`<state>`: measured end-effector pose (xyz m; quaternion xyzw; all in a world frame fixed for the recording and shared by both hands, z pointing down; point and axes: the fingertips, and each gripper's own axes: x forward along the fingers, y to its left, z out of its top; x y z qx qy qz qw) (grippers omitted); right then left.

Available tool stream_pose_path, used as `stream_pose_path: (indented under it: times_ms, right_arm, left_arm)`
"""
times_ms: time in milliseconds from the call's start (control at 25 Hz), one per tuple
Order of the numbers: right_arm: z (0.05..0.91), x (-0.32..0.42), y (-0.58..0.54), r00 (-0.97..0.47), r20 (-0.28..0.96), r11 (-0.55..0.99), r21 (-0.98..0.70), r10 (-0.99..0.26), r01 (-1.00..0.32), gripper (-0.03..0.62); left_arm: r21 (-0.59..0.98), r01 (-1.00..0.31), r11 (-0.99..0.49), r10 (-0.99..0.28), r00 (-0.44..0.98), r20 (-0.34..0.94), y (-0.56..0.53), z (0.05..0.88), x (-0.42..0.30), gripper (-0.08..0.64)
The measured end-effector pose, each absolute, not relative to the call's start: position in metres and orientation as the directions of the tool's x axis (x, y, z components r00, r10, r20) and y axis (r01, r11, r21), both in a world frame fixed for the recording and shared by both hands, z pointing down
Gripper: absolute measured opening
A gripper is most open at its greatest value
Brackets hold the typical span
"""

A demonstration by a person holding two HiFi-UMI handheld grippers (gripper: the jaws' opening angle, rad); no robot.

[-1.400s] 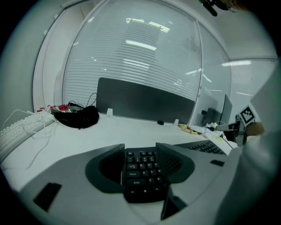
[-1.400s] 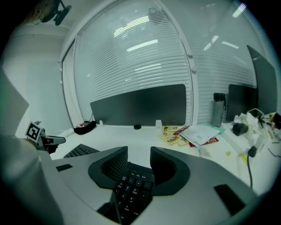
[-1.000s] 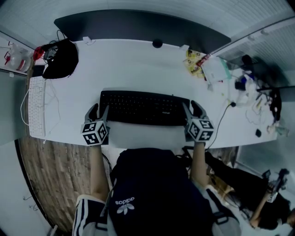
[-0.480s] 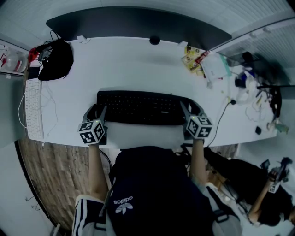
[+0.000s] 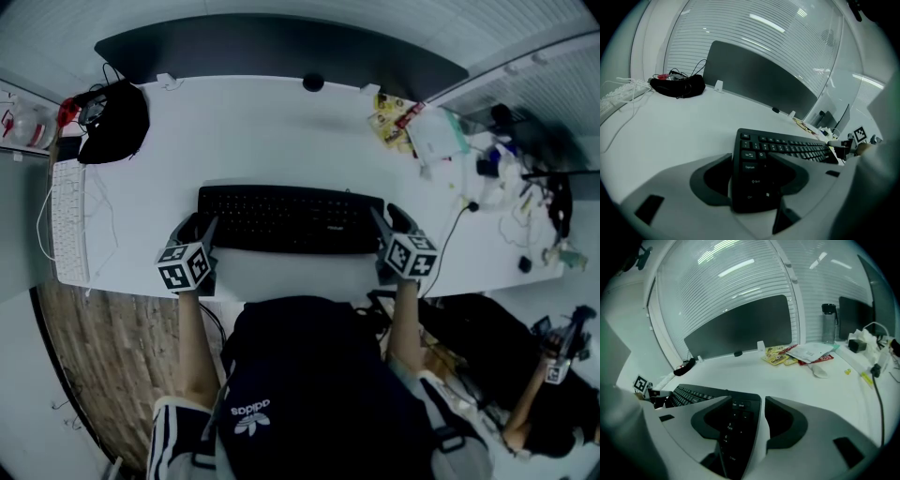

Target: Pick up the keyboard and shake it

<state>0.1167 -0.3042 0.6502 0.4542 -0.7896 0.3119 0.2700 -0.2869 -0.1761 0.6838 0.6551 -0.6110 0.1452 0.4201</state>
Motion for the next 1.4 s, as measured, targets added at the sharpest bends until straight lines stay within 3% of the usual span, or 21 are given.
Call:
stream_pose_path:
  times_ms: [320,840,1000,1400]
  right_arm:
    - [0.667,0.111,-0.299,-0.490,0.731,0.391,-0.324,-0.475,-0.861,0.198]
    - [0.646,0.108,-0.303,-0.451,0.717,0.422,-0.237,-0.532,-0.875,0.196]
    - [0.612,0.098,-0.315,-0.488,0.628,0.471,-0.211,-0.606,-0.857,0.195]
    - [0.465,0.063,-0.342,-0.584,0.250,0.580,-0.096,-0.772,-0.809,0.195]
  left_arm:
    - [0.418,-0.903,0.098,-0.668,0.251,0.701,-0.174,0.688,-0.287,0.222]
    - [0.387,-0.919,0.079,-0.760,0.196,0.620,-0.168,0.668,-0.287,0.222]
    - [0.389,-0.919,0.057,-0.826,0.175,0.536,-0.172,0.643,-0.294,0.222]
    - [0.320,-0.946,-0.046,-0.974,0.114,0.196,-0.202,0.527,-0.324,0.222]
